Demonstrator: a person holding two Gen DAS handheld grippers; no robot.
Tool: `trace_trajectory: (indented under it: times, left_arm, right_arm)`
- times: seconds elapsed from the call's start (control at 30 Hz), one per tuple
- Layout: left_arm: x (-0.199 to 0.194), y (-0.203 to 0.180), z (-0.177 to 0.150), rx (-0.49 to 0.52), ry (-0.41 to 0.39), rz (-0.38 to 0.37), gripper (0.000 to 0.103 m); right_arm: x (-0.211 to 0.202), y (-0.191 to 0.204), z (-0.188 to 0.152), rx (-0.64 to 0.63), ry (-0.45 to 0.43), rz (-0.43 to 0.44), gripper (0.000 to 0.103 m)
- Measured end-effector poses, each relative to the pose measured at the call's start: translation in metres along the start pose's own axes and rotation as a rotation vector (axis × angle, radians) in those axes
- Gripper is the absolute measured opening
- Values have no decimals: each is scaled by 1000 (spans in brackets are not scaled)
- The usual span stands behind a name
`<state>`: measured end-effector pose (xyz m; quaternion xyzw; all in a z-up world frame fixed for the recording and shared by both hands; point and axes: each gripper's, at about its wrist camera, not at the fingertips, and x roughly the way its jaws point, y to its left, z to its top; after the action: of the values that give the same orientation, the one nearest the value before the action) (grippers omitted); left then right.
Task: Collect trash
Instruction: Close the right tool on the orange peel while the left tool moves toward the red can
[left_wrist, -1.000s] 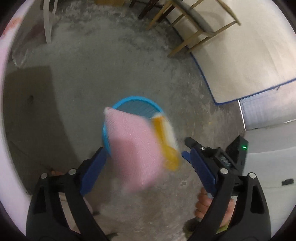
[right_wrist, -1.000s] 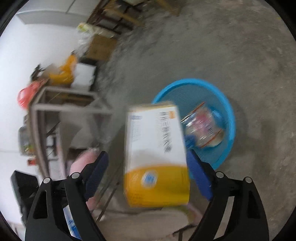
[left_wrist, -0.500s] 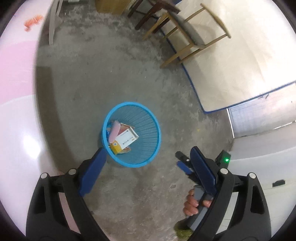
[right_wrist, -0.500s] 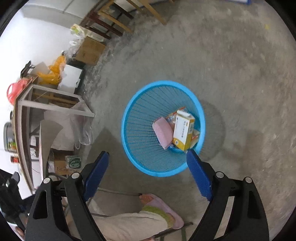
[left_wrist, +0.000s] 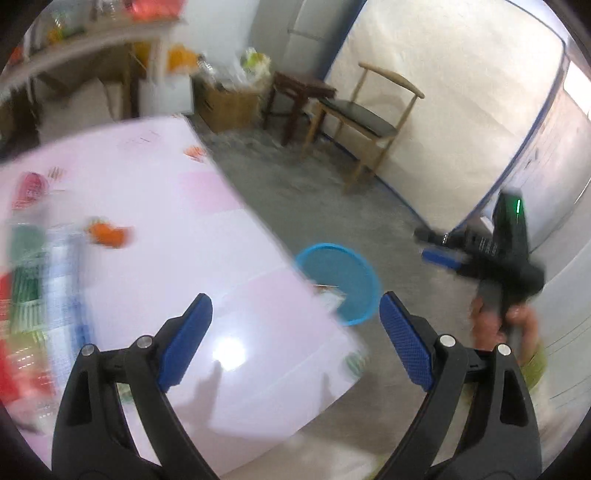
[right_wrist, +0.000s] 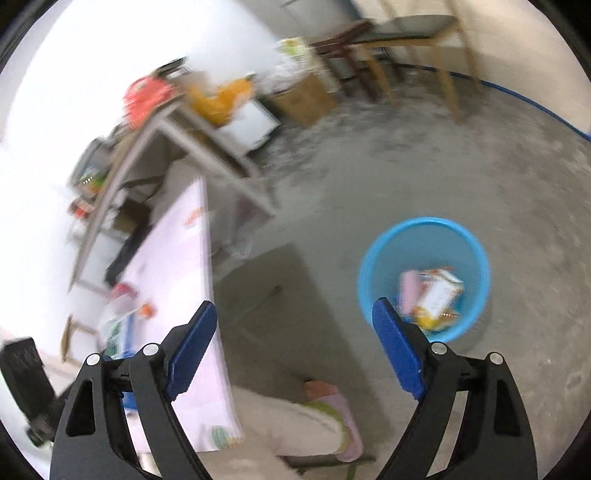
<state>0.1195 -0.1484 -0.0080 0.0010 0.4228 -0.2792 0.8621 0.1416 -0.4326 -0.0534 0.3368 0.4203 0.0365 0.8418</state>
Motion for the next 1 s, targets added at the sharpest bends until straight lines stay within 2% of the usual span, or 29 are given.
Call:
trace_trajectory:
  times: [0.07, 0.17, 0.27, 0.43, 0.53, 0.73, 0.9, 1.0]
  left_arm:
    - [-27, 15, -21, 15, -43, 101, 88]
    - [-59, 38, -50, -21, -73, 190, 88]
    - [-84, 62, -71, -72, -110, 262, 88]
    - [-115, 98, -89, -151, -188, 314, 88]
    - [-118, 112, -90, -174, -224, 326, 88]
    - [-123, 142, -96, -219, -239, 312, 88]
    - [-131, 169, -97, -277, -262, 312, 88]
    - [-133, 184, -99, -301, -254, 311, 87]
  right_arm:
    - [10, 28, -4, -41, 38, 41, 84]
    - [41, 79, -16, -105, 144, 119, 84]
    - [67, 120, -26, -171, 220, 159, 84]
    - [104, 189, -49, -242, 334, 228, 84]
    - [119, 218, -51, -293, 353, 215, 84]
    - [153, 243, -35, -299, 377, 153, 83]
    - [192, 257, -33, -363, 401, 56, 71]
    - [212, 256, -39, -387, 423, 13, 56]
